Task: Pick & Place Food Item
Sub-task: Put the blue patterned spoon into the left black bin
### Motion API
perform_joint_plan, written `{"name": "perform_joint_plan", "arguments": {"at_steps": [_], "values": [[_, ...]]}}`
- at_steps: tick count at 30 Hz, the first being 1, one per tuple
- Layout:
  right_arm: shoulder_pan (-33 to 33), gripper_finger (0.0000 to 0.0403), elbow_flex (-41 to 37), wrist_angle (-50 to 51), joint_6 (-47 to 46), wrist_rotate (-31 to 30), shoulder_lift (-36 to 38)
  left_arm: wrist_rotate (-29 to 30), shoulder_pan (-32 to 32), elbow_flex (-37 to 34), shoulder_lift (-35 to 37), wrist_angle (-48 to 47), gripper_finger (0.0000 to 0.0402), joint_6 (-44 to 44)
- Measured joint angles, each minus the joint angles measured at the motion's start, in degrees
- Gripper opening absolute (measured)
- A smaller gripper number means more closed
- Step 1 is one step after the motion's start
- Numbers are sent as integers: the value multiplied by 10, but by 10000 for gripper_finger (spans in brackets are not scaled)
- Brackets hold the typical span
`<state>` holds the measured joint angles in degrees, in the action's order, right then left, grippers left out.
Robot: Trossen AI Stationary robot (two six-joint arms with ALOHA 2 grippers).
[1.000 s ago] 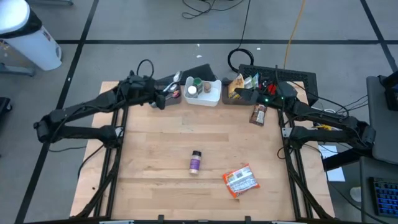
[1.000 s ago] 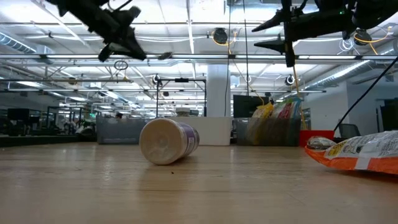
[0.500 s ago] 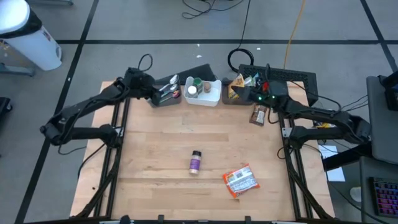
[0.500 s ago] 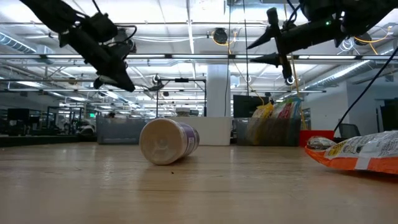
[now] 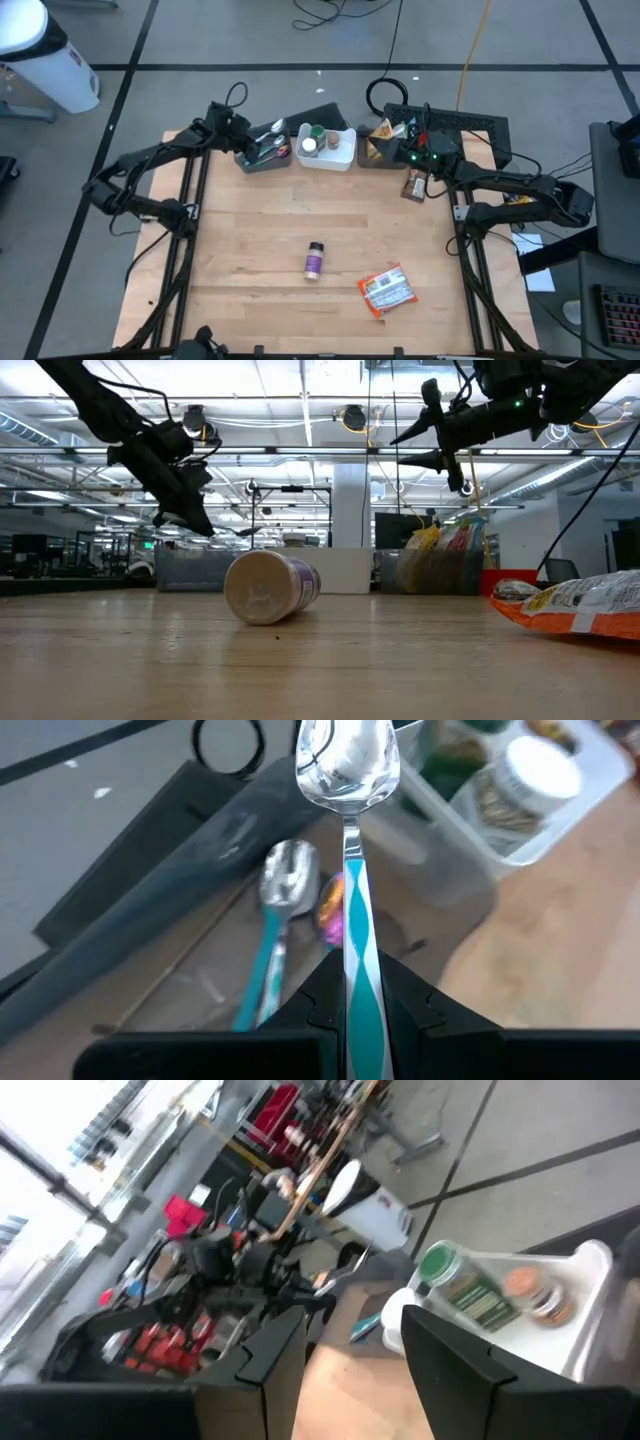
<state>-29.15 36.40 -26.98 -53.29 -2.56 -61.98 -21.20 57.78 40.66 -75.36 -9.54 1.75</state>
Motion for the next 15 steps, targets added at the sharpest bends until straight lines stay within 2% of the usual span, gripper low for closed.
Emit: {"name": "perform_joint_plan", "arguments": {"at_steps": [4,15], "values": [[-3,159,0,0,7,-18,0,30,-8,0,-20,-4,28,14],[-19,156,0,3,19,-17,0,84,-32,0,-65,7,28,21]]}}
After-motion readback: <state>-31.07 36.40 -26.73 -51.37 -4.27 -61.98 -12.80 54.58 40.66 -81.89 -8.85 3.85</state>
